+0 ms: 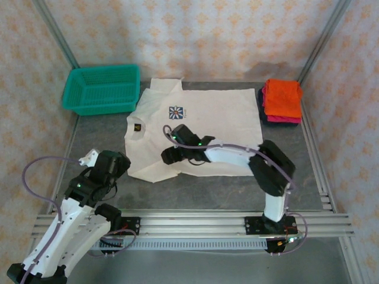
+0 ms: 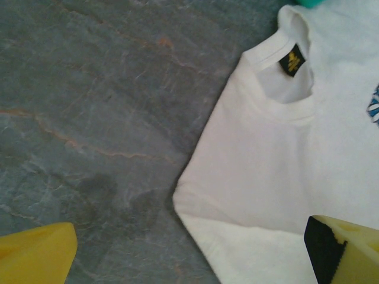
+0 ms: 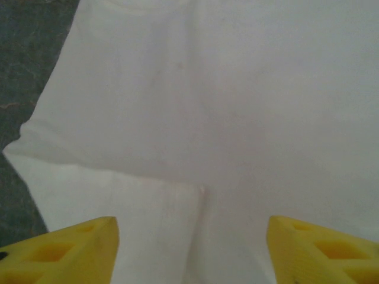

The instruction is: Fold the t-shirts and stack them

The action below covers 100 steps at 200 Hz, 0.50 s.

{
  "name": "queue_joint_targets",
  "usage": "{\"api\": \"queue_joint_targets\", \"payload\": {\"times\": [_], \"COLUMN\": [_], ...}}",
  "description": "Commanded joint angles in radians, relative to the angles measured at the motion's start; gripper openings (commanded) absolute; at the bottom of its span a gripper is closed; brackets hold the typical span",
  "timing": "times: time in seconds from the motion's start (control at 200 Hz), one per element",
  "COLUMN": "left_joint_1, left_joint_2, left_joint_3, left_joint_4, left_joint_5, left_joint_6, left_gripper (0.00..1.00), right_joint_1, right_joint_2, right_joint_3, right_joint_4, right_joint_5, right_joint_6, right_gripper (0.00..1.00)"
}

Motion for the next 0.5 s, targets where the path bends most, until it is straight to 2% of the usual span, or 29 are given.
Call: {"api": "queue_joint_targets", "payload": {"times": [0.0,0.175,0.275,0.345,0.445,0.495], "left_joint_1": [0.001,0.001,0.001,0.001,0.001,0.001], "left_joint_2": [0.035,0.091,0.091,0.090,0.097,0.103], "left_joint_3": [-0.008,0.005,0.001,-0.005,-0.020,-0.025], "left_joint_4": [-0.037,0.004,0.011,0.011,0.020,0.024], "left_joint_5": [0.005,0.039,0.049,0.060,0.087,0.101], "left_joint_6": [0.002,0.020,0.017,0.014,0.007,0.002], "left_gripper": [1.00,1.00,1.00,1.00,1.00,1.00], "right_joint_1": [0.000,0.004,0.007,0.011,0.026,0.035], "right_joint_2": [0.096,0.174,0.166,0.139,0.097,0.079], "right_joint_3": [0.102,0.142,0.136,0.122,0.089,0.066], "right_joint_4": [-0.001,-0.013,-0.016,-0.017,-0.009,0.005], "right_joint_5": [-0.031,-0.057,-0.059,-0.050,-0.036,-0.018], "right_joint_6": [0.027,0.031,0.035,0.034,0.043,0.048], "right_gripper": [0.61,0.49,0.26,0.14,0.13,0.21]}}
